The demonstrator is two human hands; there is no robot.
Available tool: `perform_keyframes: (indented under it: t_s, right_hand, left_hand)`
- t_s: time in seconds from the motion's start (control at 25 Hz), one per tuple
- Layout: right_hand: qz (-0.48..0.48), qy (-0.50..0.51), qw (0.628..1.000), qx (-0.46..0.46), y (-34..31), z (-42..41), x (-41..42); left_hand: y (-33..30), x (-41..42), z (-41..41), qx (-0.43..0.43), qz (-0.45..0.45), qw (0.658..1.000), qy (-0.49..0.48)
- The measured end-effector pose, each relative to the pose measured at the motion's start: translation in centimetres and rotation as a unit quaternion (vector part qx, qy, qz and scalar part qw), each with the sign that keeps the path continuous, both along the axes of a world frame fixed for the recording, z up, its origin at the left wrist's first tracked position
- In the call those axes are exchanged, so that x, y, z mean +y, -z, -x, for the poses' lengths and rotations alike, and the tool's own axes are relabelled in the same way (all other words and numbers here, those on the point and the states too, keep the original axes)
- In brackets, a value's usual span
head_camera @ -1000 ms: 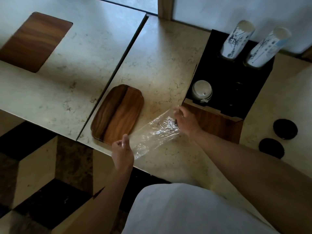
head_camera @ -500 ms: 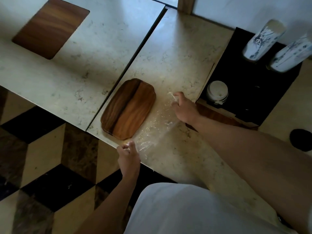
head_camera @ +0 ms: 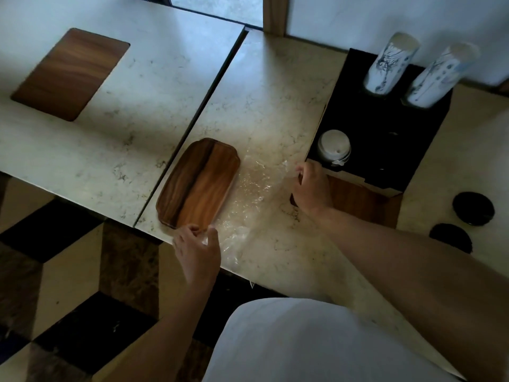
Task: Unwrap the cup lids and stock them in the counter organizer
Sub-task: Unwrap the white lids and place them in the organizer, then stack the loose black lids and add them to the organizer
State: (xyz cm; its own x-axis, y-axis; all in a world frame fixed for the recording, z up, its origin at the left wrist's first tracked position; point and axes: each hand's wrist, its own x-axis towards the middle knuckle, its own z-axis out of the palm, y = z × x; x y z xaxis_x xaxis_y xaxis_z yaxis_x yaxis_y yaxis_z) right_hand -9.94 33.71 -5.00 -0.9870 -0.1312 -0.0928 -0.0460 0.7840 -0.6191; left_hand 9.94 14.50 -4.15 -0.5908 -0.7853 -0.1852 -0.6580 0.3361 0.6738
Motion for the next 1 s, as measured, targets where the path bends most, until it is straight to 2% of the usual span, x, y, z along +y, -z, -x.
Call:
perform_keyframes:
  t_s: [0.12,0.28,0.4,0.68,0.84,1.0]
  right_hand:
    - [-0.032,0.026,0.999,0.009,0.3,-1.3,2.8]
    - [-0.034,0.074,0.997,-0.01,0.1,-3.1,6.6]
    - [-0.044,0.135,0.99,-0.005,-0.6,-4.5,10.6]
    - [-0.123,0.255,0.959,0.004,-2.2,-9.2,21.0]
    - [-0.135,0.34,0.929,-0.053,-1.9,-13.2,25.9]
    - [-0.138,0.365,0.916,-0.098,-0.9,-16.7,29.6]
  left_hand:
    - [-0.9,0.7,2.9,0.031,0.063,0.984,0.161]
    - [-1.2,3.5,6.9,0.044,0.107,0.932,0.342]
    - [-1.0,6.7,9.5,0.033,0.107,0.893,0.436]
    - [-0.7,15.8,13.9,0.032,0.08,0.818,0.569]
    - [-0.9,21.9,14.6,0.006,0.095,0.753,0.651]
    - [-0.8,27.3,14.0,-0.015,0.073,0.723,0.687]
